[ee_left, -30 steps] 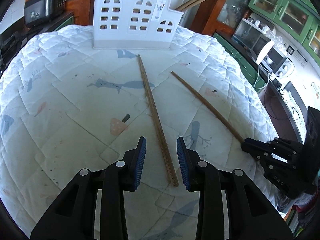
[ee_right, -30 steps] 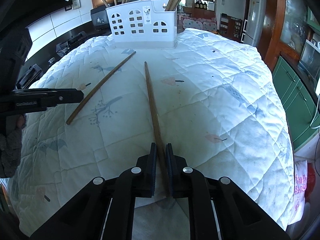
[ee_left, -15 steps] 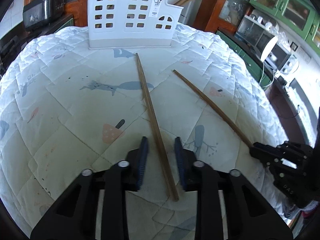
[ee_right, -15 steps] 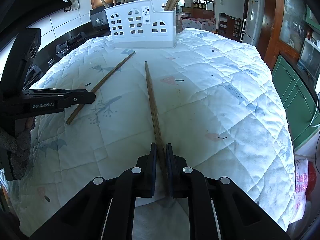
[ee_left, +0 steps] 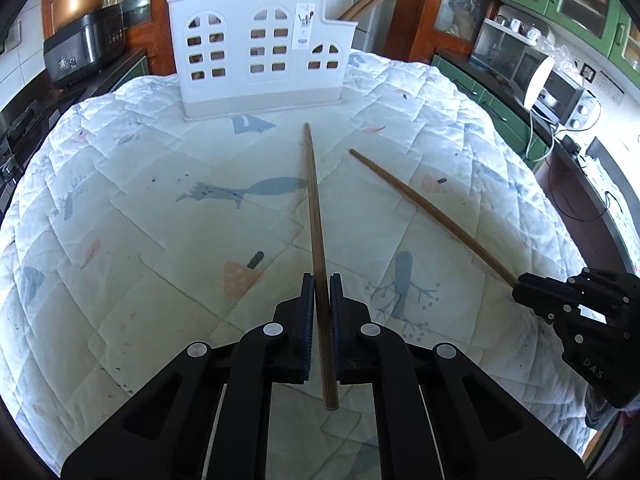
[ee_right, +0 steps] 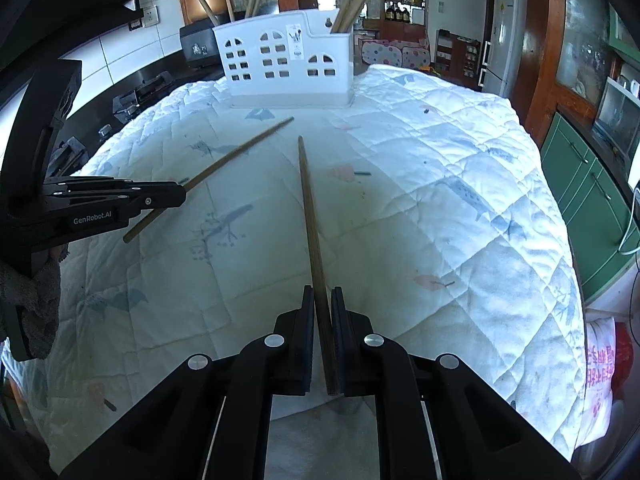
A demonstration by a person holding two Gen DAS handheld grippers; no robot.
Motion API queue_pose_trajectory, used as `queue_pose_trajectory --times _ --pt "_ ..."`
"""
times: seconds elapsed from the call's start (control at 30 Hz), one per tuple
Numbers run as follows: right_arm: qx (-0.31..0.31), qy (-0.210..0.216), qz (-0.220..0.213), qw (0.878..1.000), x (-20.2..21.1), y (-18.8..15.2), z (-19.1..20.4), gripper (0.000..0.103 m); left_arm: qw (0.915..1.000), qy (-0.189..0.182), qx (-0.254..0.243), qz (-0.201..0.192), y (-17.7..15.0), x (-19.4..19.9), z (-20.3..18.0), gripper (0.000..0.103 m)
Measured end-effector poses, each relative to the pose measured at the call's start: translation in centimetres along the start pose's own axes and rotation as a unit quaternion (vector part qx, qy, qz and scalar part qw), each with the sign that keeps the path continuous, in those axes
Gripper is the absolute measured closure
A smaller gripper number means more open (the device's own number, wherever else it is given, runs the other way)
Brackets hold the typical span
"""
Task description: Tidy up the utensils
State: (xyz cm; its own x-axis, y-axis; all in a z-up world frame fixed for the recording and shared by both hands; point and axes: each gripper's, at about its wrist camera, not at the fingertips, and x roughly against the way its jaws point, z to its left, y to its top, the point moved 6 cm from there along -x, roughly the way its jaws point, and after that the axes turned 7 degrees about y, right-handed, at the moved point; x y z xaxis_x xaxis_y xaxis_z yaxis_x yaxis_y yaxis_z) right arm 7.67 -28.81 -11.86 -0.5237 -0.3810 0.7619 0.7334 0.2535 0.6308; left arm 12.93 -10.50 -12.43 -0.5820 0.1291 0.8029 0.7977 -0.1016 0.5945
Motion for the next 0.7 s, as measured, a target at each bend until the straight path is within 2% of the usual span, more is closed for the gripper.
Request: queue_pose_trajectory --times 0.4,0.7 --pt "0.013 0.006 -0.043 0.999 3.1 3.1 1.7 0.096 0.9992 -0.020 0.013 -0.033 1.6 3.4 1.2 0.097" --pt "0.027 0.009 -0.087 0.996 5.9 6.4 2.8 0.096 0.9976 -0.026 0.005 -0.063 3.7 5.9 1.9 0.097"
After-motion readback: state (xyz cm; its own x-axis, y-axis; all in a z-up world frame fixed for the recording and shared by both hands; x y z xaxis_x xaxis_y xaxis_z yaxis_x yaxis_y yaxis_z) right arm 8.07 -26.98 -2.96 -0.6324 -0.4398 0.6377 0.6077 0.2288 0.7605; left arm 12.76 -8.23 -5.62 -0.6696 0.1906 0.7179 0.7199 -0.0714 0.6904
